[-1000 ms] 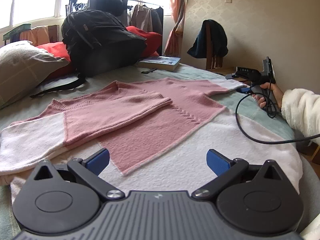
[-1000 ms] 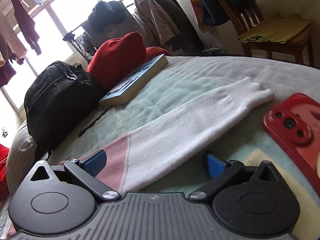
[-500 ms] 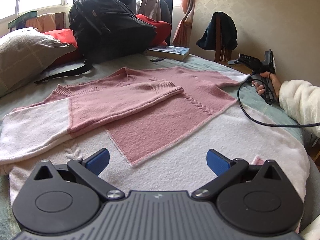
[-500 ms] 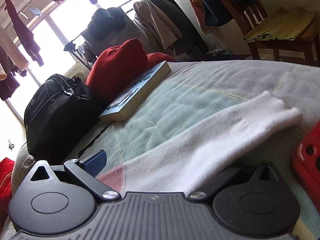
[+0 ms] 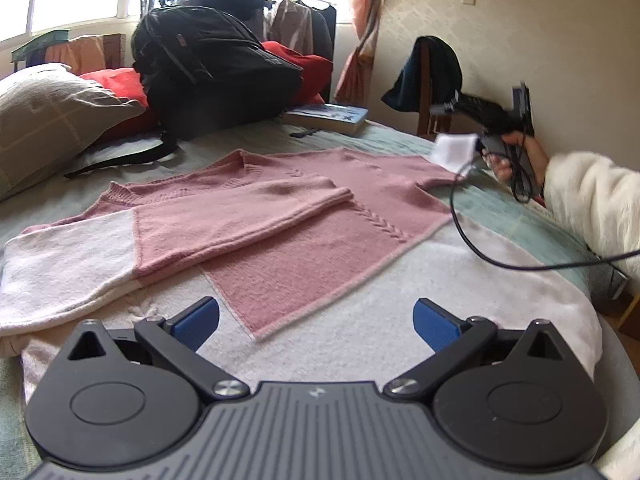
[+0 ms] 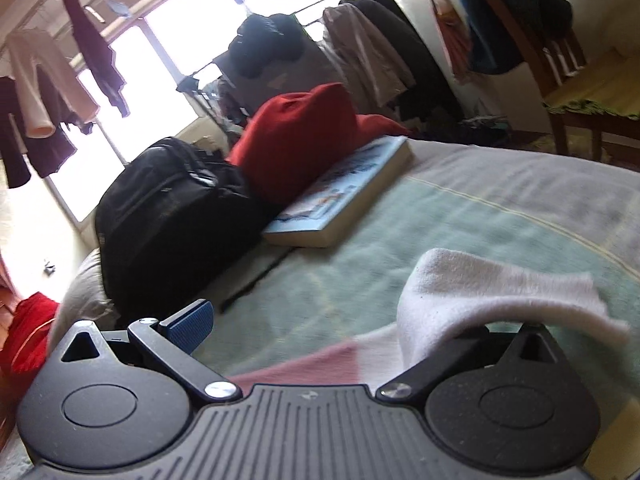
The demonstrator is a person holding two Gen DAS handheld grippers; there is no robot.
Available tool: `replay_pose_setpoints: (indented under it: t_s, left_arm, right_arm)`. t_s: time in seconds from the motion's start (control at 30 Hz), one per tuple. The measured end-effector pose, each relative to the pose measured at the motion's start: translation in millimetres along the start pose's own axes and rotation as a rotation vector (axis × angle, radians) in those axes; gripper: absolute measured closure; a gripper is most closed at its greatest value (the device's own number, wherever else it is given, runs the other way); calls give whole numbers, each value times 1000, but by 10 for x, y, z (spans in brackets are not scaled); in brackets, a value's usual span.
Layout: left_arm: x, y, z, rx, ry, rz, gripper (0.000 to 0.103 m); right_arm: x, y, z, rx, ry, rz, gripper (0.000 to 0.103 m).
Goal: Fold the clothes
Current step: 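Lift the white sleeve cuff up with the right gripper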
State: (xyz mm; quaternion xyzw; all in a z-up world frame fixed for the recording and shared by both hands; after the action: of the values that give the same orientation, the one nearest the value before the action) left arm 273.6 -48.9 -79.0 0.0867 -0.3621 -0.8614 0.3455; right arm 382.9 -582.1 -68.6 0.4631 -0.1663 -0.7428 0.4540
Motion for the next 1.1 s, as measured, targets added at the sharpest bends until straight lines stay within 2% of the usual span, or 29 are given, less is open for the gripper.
replay_pose_setpoints:
  t_s: [0.23, 0.43, 0.57, 0.7, 1.1]
  left_arm:
    - [110, -25, 127, 9, -12, -53, 1]
    - [161, -81, 224, -20, -30, -84, 1]
    - [137, -124, 383, -2, -58, -84, 1]
    - [124, -192, 483, -16, -47, -90, 1]
    - [86, -285, 826, 59, -30, -89, 1]
  right_arm:
    - [-427, 14, 73, -19, 4, 54, 0]
    - [-785, -34, 126, -48, -2, 99, 0]
    - [-1010, -67, 150, -61, -14, 118, 0]
    - [-1248, -108, 158, -65, -5, 135, 0]
    - [-2023, -297, 9, -117, 16, 213, 0]
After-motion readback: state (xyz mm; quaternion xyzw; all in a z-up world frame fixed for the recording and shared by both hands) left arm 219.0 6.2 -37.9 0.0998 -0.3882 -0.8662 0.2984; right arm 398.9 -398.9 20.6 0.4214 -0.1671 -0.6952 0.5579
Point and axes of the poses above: each gripper's, at about its wrist camera, not at the fingertips, and z roughly against the way its jaws point, x to its right, y to its top, the point moved 3 cm from there along -z, roughly the way its jaws point, and after that the axes turned 13 degrees about -x, right-handed, at the moved point
